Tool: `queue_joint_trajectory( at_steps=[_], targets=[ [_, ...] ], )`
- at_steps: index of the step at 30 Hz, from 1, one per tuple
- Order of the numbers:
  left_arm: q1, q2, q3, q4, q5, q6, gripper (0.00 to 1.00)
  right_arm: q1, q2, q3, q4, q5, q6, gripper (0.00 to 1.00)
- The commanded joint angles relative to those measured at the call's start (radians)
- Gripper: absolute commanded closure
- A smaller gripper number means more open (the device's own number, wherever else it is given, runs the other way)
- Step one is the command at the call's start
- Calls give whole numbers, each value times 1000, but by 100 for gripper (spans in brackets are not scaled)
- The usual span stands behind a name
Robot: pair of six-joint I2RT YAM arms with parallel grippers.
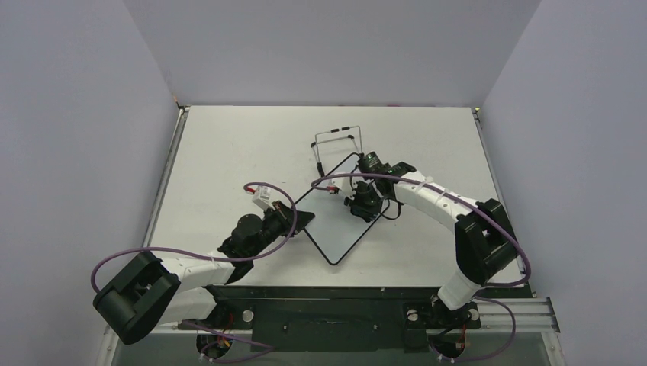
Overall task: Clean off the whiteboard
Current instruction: Erase the whiteboard at the center of the board.
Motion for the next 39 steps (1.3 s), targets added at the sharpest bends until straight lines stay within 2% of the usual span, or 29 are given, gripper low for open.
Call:
queue_joint_trajectory(
  at_steps=[1,6,12,18,23,29,35,39],
  targets=[
    [-4,-39,44,201,33,-26,100,-81,41,92,54,-22,57,100],
    [-5,-39,41,202,33,-23,100,-131,88,43,30,36,19,100],
    [-5,-32,39,209,31,-23,100,-60,37,-65,-3,-16,-48,100],
    [-5,-32,42,206,34,-23,100,-17,5,22,1,-73,6,100],
    [-6,-47,43,190,32,-21,100,-94,43,113,37,-21,75,100],
    [-5,-45,46,191,34,-18,100,-139,92,71,3,34,24,100],
    [-5,-25,48,209,38,-20,100,-47,43,-7,-45,5,-37,100],
    [-5,-25,52,208,41,-20,100,1,19,33,-40,-47,-11,100]
  ],
)
